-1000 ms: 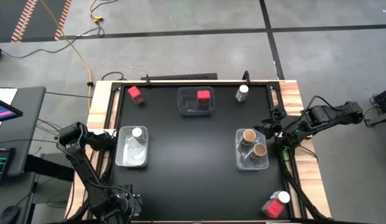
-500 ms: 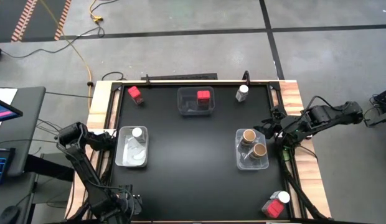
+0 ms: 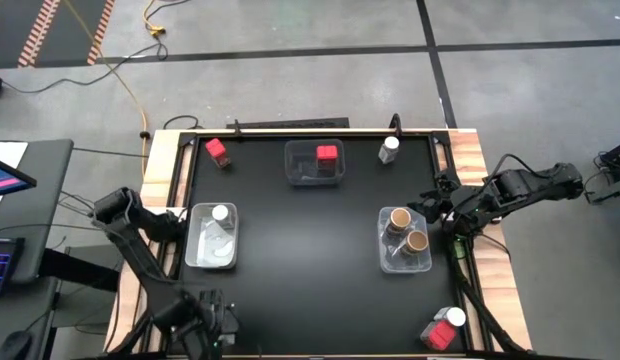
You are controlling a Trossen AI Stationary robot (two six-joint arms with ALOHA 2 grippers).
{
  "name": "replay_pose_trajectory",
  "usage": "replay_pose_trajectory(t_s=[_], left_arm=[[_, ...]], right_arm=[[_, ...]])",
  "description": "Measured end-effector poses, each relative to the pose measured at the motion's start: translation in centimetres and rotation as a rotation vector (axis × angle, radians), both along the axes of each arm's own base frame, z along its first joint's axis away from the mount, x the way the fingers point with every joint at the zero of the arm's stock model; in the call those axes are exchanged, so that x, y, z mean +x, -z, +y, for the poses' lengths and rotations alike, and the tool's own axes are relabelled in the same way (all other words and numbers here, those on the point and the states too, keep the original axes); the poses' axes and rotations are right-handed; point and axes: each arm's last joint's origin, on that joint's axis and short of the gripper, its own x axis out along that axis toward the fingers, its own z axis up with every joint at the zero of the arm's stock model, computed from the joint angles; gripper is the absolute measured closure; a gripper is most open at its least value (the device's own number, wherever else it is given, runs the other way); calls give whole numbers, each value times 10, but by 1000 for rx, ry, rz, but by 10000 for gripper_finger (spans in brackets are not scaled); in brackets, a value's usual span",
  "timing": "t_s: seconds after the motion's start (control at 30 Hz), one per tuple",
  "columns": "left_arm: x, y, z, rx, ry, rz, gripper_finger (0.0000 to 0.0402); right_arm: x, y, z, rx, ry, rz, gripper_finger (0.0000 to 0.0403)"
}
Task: Sort spices by type
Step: Put the bottom white seasoning bottle into the white bin
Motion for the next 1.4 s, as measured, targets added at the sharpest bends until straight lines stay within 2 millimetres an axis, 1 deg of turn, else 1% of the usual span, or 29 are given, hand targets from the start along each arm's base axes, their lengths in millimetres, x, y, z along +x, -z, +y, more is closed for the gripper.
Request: replay_pose_trajectory(t_s=[0.1,0.2,0.37,0.47,0.57,0.73,0.87,0.97,1.07,1.17,1.27,1.4], left_arm=[[2,-15,22,24,-10,-1,207],[2,-32,50,49,-53,-6,207],[4,-61,102,52,-149,-53,205],[4,-75,133,62,-163,-98,207],[1,-81,160,129,-121,-94,207],[-8,-83,198,254,-15,3,207],[-12,-81,218,317,81,92,207],[-14,-77,226,332,129,116,207],[-23,-72,230,337,154,90,207],[-46,-65,235,337,131,57,207],[-70,-58,239,296,93,9,207],[-90,-45,243,296,87,-13,207]], right_arm=[[0,0,0,-1,-1,0,19],[0,0,0,-2,-2,1,19],[0,0,0,-2,-2,1,19],[0,0,0,-15,-13,6,19],[0,0,0,-38,-34,15,19],[0,0,0,-51,-46,21,19],[0,0,0,-51,-46,21,19],[0,0,0,-51,-45,20,19],[0,0,0,-50,-45,19,19],[0,0,0,-46,-42,18,19],[0,0,0,-21,-19,8,19],[0,0,0,6,6,-3,19]])
